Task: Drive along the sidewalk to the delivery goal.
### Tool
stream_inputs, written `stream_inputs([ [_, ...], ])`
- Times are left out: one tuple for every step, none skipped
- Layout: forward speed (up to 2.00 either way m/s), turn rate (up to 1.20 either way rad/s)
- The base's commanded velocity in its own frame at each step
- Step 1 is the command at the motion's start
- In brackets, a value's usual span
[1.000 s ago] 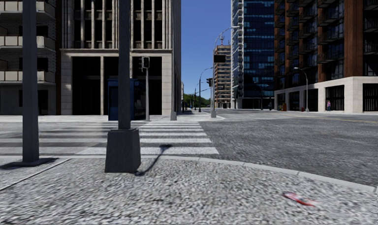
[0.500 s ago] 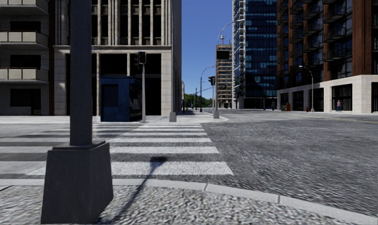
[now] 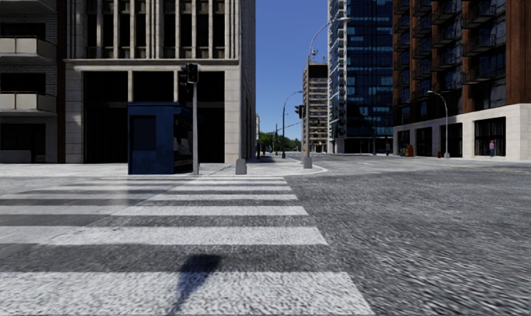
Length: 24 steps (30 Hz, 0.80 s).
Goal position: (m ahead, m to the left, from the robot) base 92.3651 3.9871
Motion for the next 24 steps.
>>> stream_inputs([
  [1.96, 0.00],
  [1.84, 0.00],
  [1.84, 0.00],
  [1.67, 0.00],
  [1.54, 0.00],
  [1.43, 0.00],
  [1.43, 0.00],
  [1.40, 0.00],
  [1.38, 0.00],
  [1.38, 0.00],
  [1.38, 0.00],
  [1.38, 0.00],
  [1.38, 0.00],
  [1.38, 0.00],
  [1.38, 0.00],
  [1.38, 0.00],
  [1.38, 0.00],
  [1.38, 0.00],
  [1.38, 0.00],
  [1.38, 0.00],
  [1.38, 0.00],
  [1.39, 0.00],
  [1.39, 0.00],
  [1.39, 0.00],
])
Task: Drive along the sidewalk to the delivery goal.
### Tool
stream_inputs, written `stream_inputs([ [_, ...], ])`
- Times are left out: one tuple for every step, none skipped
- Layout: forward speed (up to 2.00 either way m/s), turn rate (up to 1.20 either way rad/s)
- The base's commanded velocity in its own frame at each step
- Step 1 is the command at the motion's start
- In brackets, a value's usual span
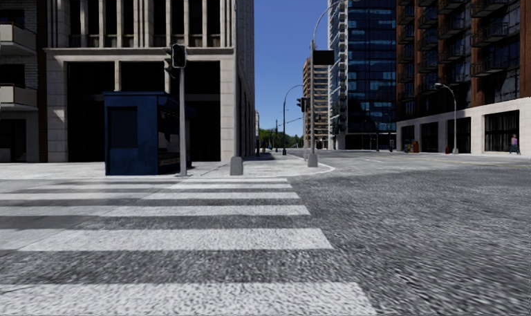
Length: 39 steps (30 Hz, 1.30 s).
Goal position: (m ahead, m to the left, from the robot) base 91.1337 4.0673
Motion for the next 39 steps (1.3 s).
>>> stream_inputs([
  [1.39, 0.00],
  [1.39, 0.00],
  [1.39, 0.00],
  [1.40, 0.00],
  [1.40, 0.00],
  [1.41, 0.00],
  [1.42, 0.00],
  [1.42, 0.00],
  [1.42, 0.00],
  [1.42, 0.00],
  [1.42, 0.00],
  [1.42, 0.00],
  [1.43, 0.00],
  [1.54, 0.00],
  [1.54, 0.00],
  [2.00, 0.00],
  [2.00, 0.00],
  [2.00, 0.00],
  [2.00, 0.00],
  [2.00, 0.00],
  [2.00, 0.00],
  [2.00, 0.00],
  [2.00, 0.00],
  [2.00, 0.00],
  [2.00, 0.00],
  [2.00, 0.00],
  [2.00, 0.00],
  [2.00, 0.00],
  [2.00, 0.00],
  [2.00, 0.00],
  [2.00, 0.00],
  [2.00, 0.00],
  [2.00, 0.00],
  [2.00, 0.00],
  [2.00, 0.00],
  [2.00, 0.00],
  [2.00, 0.00],
  [2.00, 0.00],
  [2.00, 0.00],
])
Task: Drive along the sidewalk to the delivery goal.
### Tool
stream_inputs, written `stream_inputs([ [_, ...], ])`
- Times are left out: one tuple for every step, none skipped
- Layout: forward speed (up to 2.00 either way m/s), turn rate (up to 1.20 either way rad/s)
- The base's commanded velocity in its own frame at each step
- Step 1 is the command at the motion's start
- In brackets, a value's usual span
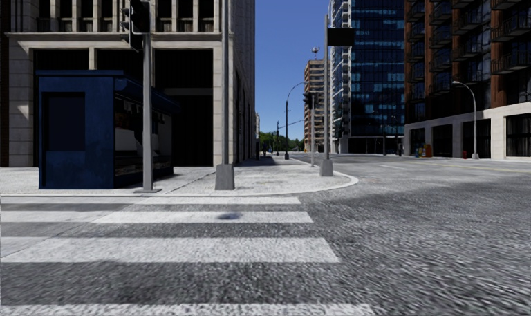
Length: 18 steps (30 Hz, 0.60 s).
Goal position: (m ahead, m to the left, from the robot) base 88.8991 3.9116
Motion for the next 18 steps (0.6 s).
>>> stream_inputs([
  [2.00, 0.00],
  [2.00, 0.00],
  [2.00, 0.00],
  [2.00, 0.00],
  [2.00, 0.00],
  [2.00, 0.00],
  [2.00, 0.00],
  [2.00, 0.00],
  [2.00, 0.00],
  [2.00, 0.00],
  [2.00, 0.00],
  [2.00, 0.00],
  [2.00, 0.00],
  [2.00, 0.00],
  [2.00, 0.00],
  [2.00, 0.00],
  [2.00, 0.00],
  [2.00, 0.00],
])
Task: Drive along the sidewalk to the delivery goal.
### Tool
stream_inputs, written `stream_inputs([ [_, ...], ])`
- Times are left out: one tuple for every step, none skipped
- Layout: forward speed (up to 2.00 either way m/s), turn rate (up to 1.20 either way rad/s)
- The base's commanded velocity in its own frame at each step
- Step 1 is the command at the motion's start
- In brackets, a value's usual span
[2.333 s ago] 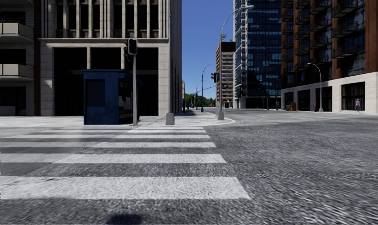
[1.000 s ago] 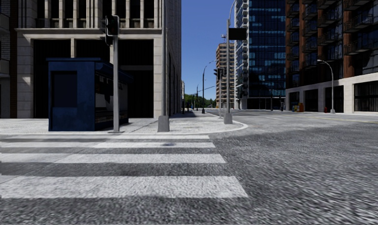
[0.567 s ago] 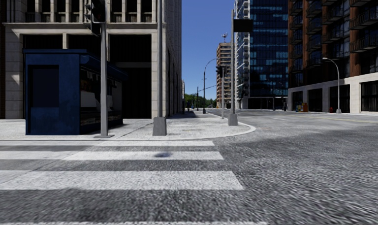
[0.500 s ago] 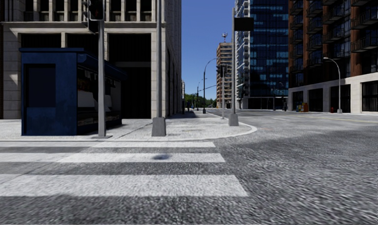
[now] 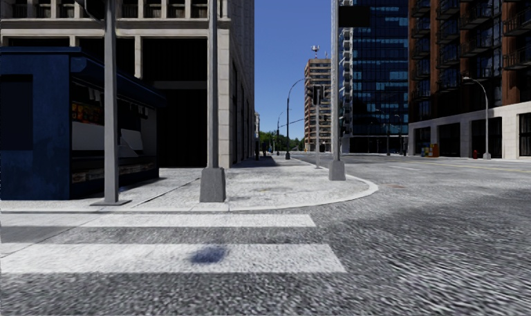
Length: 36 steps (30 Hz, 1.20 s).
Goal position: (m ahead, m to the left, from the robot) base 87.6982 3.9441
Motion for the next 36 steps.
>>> stream_inputs([
  [2.00, 0.00],
  [2.00, 0.00],
  [2.00, 0.00],
  [2.00, 0.00],
  [2.00, 0.00],
  [2.00, 0.00],
  [2.00, 0.00],
  [2.00, 0.00],
  [2.00, 0.00],
  [2.00, 0.00],
  [2.00, 0.00],
  [2.00, 0.00],
  [2.00, 0.00],
  [2.00, 0.00],
  [2.00, 0.00],
  [2.00, 0.00],
  [2.00, 0.00],
  [2.00, 0.00],
  [2.00, 0.00],
  [2.00, 0.00],
  [2.00, 0.00],
  [2.00, 0.00],
  [2.00, 0.00],
  [2.00, 0.00],
  [2.00, 0.00],
  [2.00, 0.00],
  [2.00, 0.00],
  [2.00, 0.00],
  [2.00, 0.00],
  [2.00, 0.00],
  [2.00, 0.00],
  [2.00, 0.00],
  [2.00, 0.00],
  [2.00, 0.00],
  [2.00, 0.00],
  [2.00, 0.00],
])
